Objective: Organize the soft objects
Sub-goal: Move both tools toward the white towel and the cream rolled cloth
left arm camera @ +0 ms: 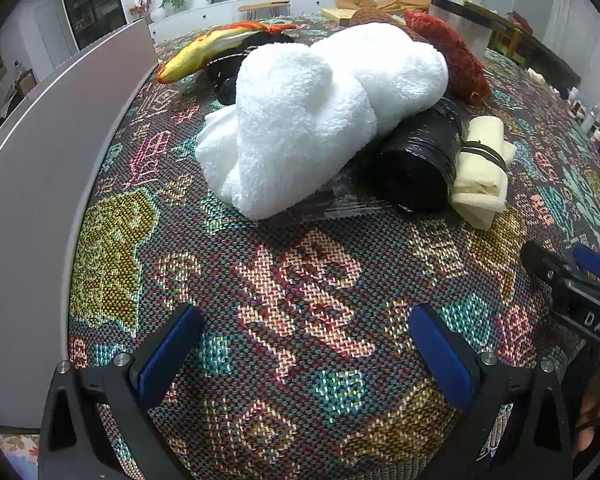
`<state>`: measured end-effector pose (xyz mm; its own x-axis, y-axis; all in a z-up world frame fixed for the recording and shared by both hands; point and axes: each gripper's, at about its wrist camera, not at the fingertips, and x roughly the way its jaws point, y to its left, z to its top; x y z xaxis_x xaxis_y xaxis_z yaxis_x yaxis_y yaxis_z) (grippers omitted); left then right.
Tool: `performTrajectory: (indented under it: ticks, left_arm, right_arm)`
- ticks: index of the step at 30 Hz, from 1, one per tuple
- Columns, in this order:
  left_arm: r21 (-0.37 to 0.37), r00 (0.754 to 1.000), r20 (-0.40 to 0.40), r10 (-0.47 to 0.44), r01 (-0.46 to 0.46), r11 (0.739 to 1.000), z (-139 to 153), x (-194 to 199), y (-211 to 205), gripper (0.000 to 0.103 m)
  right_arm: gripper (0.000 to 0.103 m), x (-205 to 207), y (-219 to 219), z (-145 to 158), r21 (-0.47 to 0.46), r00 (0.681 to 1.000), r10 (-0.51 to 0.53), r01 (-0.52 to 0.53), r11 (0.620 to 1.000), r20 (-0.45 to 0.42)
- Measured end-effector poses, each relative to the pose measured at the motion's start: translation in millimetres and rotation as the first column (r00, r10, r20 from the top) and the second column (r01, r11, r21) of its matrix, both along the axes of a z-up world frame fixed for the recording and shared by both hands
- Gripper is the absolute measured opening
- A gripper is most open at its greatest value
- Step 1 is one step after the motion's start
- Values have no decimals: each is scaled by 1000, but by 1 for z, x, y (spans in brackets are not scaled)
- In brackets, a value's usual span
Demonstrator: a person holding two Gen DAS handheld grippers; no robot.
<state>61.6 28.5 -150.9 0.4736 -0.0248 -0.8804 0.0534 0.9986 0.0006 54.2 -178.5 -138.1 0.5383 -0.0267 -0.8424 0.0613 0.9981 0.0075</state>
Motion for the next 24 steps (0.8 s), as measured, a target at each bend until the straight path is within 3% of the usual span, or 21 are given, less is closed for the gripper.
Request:
performTrajectory:
  ticks: [5, 6, 24]
  left_arm:
    - [1, 1000, 7, -3, 3, 1000, 1, -1, 1, 103]
    - [-27, 999, -33, 2, -3, 1000, 2, -2, 1, 103]
    - [-26, 999, -17, -42, 42, 999, 4, -4, 3, 103]
  right_arm:
    - [96, -2, 1, 0, -10, 1000, 0, 0, 1000, 11]
    - [96, -1, 1, 0, -11, 1000, 0, 0, 1000, 12]
    - [96, -2, 2, -1, -13, 1000, 1, -1, 1000, 14]
